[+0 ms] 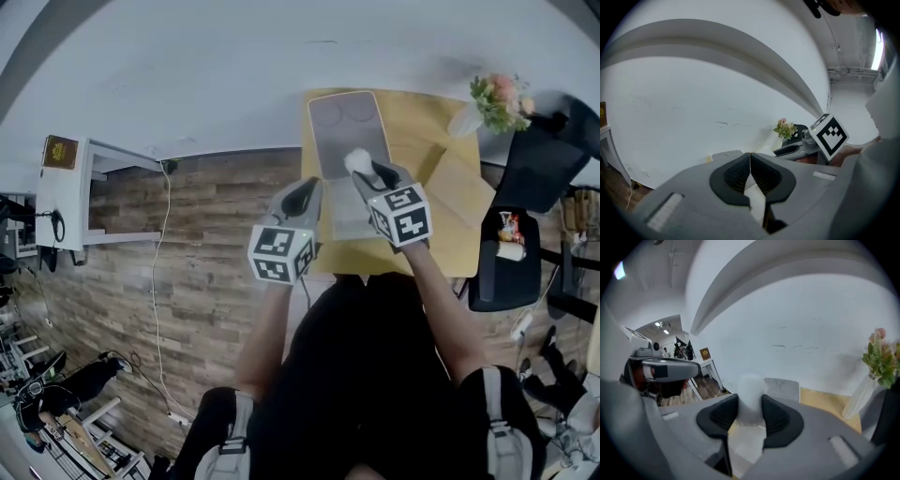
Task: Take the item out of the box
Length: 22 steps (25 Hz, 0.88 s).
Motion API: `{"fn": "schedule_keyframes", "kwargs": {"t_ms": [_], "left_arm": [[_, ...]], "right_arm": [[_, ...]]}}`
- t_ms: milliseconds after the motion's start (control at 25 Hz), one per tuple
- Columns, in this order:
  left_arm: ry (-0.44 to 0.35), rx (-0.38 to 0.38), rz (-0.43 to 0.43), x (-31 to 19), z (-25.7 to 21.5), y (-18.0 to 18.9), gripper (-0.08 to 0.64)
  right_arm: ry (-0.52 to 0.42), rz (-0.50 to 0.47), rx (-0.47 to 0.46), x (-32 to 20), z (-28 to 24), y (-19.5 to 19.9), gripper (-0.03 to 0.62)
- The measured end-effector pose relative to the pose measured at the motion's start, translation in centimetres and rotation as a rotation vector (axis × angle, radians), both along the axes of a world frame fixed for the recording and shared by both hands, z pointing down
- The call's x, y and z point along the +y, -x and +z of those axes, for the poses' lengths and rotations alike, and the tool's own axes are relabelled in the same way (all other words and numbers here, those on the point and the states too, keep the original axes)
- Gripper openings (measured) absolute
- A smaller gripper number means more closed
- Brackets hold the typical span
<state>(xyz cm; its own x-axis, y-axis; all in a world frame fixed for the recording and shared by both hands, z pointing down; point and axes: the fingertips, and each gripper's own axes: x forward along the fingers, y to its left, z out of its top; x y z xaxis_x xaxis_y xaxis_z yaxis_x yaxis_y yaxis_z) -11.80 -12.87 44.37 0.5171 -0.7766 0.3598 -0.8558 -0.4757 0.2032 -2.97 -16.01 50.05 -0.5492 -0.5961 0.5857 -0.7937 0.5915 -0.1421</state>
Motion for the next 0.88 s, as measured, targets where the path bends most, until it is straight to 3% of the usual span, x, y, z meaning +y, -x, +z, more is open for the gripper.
{"fn": "schedule_keyframes", "kwargs": {"t_ms": [160,600,880], "left_arm": [[-0.024,0.011,-0.013,-0.6,-1.1,0.4,0.012],[-0.065,0.040,-0.038,-1.0,-3.3,1.2,0.012],[-0.081,0.067,-0.053,-1.3,-4.4,1.6,0.012]], "right_arm": [[-0.048,-0.015,-0.103,0.2,-2.6,0.3,0.156],[-0.242,-0.075,-0.257,0.5,-9.3,0.8,0.153],[-0.301,-0.090,-0.365,0.6,-12.3,0.2,0.150]]}}
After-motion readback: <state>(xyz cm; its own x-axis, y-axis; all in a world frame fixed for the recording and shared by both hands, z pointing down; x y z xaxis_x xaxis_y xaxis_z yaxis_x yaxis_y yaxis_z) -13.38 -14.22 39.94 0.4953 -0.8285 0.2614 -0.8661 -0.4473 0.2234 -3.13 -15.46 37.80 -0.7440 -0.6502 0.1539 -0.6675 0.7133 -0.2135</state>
